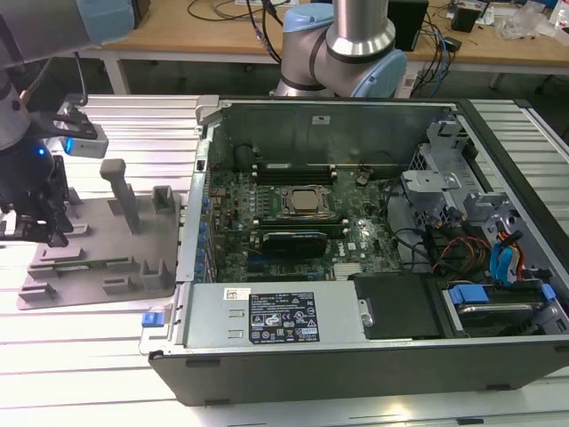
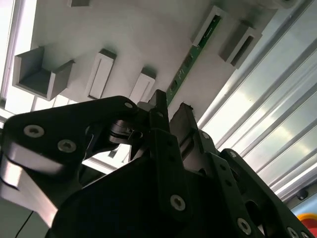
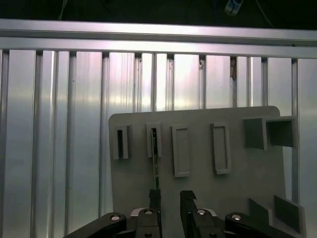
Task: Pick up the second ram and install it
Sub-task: 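Pick up the second ram and move it above second insertion slot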
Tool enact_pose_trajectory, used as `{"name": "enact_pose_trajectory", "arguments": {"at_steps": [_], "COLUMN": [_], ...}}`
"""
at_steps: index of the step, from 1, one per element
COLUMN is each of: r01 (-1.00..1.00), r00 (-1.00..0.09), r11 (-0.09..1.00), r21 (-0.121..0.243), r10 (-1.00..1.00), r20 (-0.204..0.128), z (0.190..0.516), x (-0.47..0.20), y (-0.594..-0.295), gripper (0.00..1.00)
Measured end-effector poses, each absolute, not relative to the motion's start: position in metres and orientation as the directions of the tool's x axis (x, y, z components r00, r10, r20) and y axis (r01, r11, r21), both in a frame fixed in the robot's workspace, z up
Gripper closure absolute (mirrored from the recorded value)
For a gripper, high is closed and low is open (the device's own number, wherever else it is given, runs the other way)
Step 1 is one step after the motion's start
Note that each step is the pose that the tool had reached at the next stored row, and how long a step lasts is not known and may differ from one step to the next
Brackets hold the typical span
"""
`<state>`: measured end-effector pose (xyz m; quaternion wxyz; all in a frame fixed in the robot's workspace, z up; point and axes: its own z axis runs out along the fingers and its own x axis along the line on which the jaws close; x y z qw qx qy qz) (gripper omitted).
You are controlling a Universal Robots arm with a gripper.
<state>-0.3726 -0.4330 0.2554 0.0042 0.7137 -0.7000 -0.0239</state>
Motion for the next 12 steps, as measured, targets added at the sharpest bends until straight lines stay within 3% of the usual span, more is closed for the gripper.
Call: {"name": "enact_pose_trajectory", "arguments": {"at_steps": [12], "r01": [-0.998], "r00": [0.04], "r11": [-0.041], "r21": [0.04], "r10": [-0.999], "r20": [-0.028], "z": [0.225], "x": [-0.373], "y": [-0.439], "gripper": [0.72]}}
